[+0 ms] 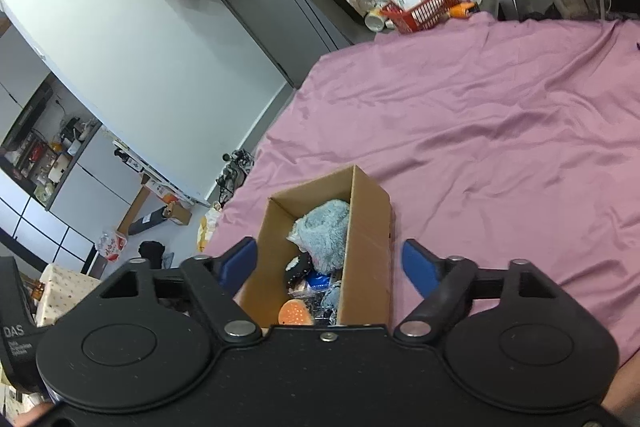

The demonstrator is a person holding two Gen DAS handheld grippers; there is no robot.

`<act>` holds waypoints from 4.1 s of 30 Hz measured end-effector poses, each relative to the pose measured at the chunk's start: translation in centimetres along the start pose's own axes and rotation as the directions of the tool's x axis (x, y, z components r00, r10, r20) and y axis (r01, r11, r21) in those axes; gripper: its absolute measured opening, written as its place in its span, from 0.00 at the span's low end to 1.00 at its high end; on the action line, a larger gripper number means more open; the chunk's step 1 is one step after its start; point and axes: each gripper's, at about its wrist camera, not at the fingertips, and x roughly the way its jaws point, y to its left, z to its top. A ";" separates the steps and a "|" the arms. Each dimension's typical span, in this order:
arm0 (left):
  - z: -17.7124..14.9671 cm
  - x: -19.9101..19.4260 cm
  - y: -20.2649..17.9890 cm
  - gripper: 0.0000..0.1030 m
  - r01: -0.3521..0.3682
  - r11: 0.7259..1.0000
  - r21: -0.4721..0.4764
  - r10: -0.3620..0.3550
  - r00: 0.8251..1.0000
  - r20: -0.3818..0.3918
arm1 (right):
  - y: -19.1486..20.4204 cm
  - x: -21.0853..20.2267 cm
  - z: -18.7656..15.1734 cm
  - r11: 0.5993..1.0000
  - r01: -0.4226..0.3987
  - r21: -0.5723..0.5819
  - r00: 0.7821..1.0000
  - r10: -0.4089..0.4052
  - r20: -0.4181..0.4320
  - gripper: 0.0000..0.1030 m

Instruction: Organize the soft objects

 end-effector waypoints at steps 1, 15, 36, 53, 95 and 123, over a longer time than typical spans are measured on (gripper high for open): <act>-0.2 -0.4 -0.2 0.84 -0.009 1.000 0.015 0.009 1.000 0.001 | 0.1 -0.5 0.1 1.000 0.001 -0.007 1.000 -0.001 0.007 0.83; -2.0 -6.1 -2.1 0.90 -0.057 0.994 0.098 0.054 0.998 0.033 | 0.7 -6.4 0.5 0.994 0.020 -0.112 0.999 -0.017 0.029 1.00; -5.0 -12.7 -4.5 0.99 -0.146 0.966 0.213 0.117 0.983 0.144 | 1.4 -12.2 -0.1 0.967 0.068 -0.247 0.997 -0.061 0.036 1.00; -6.8 -16.4 -4.8 0.99 -0.175 0.955 0.241 0.130 0.973 0.191 | 3.2 -14.4 -1.6 0.929 0.108 -0.353 0.994 -0.091 0.066 1.00; -7.5 -18.3 -3.4 0.99 -0.131 0.967 0.217 0.087 0.976 0.200 | 5.1 -14.5 -2.6 0.907 0.146 -0.396 0.989 -0.126 0.075 1.00; -7.5 -18.4 -3.3 0.99 -0.125 0.966 0.226 0.079 0.976 0.201 | 4.8 -14.4 -2.5 0.905 0.159 -0.394 0.987 -0.140 0.077 1.00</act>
